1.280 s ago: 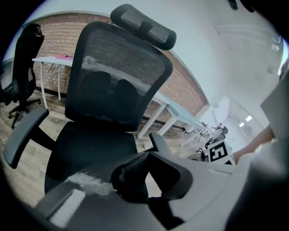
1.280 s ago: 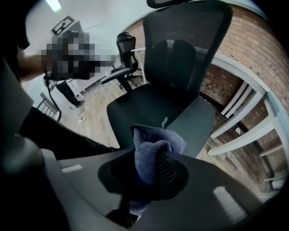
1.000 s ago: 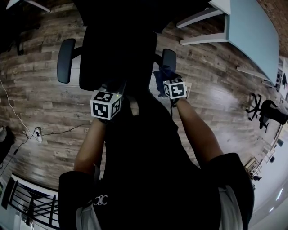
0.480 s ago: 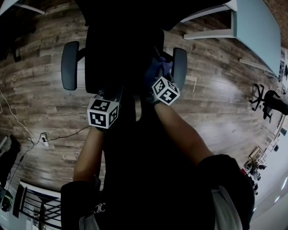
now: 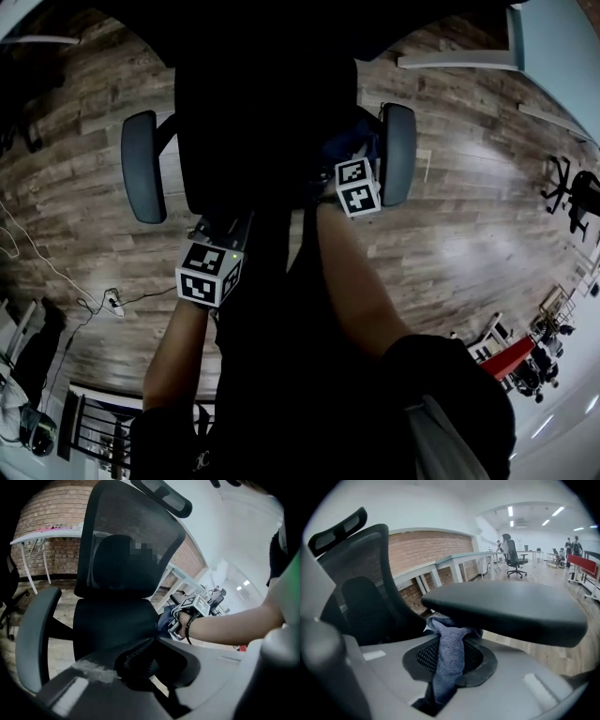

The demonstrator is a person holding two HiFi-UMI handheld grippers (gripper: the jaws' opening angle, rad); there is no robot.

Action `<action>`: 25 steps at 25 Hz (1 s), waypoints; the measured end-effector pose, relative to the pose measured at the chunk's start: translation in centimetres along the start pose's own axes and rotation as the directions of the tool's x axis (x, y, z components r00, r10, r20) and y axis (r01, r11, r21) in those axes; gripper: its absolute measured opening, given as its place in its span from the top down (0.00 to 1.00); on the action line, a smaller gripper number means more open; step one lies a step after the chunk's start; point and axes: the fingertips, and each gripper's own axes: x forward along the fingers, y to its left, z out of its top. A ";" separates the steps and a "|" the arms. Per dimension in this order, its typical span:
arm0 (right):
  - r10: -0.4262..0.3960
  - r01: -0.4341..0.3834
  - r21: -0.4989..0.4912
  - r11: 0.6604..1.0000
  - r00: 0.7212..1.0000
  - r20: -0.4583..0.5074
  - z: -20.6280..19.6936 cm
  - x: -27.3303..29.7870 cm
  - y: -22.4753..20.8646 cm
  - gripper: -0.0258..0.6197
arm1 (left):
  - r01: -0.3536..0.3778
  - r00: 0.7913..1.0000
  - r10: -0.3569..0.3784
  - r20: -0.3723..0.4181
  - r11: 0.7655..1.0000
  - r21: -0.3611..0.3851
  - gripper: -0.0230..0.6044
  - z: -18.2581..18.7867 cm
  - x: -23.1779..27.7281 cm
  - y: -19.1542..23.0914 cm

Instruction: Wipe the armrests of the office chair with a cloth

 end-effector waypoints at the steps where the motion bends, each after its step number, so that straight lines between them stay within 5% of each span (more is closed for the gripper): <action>1: -0.005 0.005 0.013 1.000 1.000 0.020 0.2 0.4 0.0 0.86 | 0.004 1.000 -0.004 -0.011 1.000 0.003 0.95 -0.2 0.2 0.2; 8: -0.005 0.005 0.008 1.000 0.996 0.088 1.1 3.9 0.3 0.86 | 0.032 0.998 -0.030 -0.061 0.999 0.032 0.95 -0.6 2.2 0.6; 25: -0.046 0.047 0.013 0.999 0.998 -0.042 -3.8 9.7 -0.8 0.86 | 0.032 0.993 -0.027 -0.118 0.999 0.043 0.95 -2.2 2.6 1.4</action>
